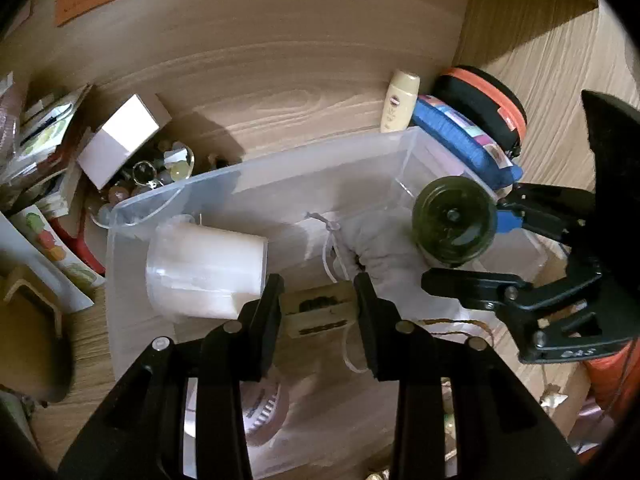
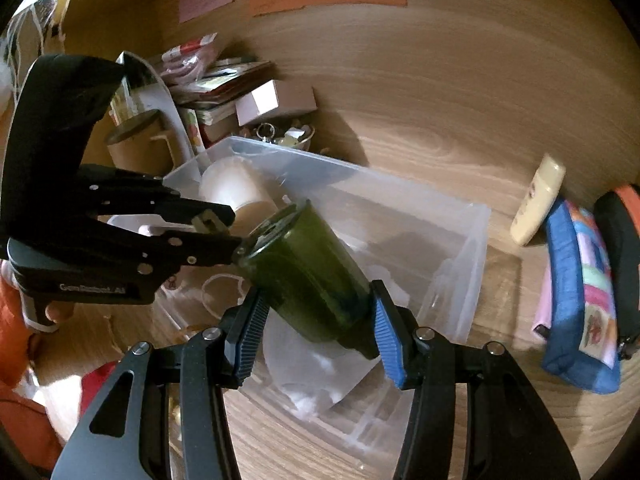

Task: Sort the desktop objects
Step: 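Carry the green bottle and the square tag over the clear plastic box, then release the green bottle into the box with the right gripper while the left gripper drops the tag in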

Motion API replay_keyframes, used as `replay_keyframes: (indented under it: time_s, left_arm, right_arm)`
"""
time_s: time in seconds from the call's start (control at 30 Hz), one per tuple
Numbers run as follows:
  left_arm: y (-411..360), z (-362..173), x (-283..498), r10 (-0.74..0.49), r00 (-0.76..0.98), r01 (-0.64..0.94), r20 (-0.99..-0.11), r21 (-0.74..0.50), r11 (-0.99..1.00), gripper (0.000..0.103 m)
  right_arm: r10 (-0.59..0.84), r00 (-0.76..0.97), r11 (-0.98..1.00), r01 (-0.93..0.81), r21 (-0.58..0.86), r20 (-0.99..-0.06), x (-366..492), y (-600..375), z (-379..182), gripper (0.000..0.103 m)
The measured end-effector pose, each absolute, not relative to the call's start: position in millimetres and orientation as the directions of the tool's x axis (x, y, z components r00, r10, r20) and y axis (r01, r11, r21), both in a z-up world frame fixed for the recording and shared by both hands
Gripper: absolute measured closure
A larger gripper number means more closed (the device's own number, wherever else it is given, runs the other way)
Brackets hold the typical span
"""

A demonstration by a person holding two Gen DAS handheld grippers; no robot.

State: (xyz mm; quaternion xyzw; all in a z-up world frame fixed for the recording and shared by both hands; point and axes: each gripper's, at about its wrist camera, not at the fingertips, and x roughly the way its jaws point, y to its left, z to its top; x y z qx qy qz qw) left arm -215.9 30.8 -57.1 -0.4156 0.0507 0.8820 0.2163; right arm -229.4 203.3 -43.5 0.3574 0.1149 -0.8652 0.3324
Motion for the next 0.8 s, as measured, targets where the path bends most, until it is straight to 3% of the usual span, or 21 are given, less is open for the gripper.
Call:
replay_keyframes:
  time_s: [0.27, 0.8]
  left_arm:
    - [36.7, -61.8, -217.0, 0.323, -0.568, -0.424, -0.757, -0.067, -0.903, 0.068]
    - [31.5, -57.6, -212.0, 0.342, -0.578, -0.422, -0.741, -0.088, -0.902, 0.064]
  right_arm:
    - [-0.498, -0.543, -0.750, 0.661, 0.022, -0.676, -226.1, 204.5, -43.5, 0.055]
    - [-0.487, -0.608, -0.772, 0.636, -0.017, -0.627, -218.7, 207.3, -34.6, 0.031]
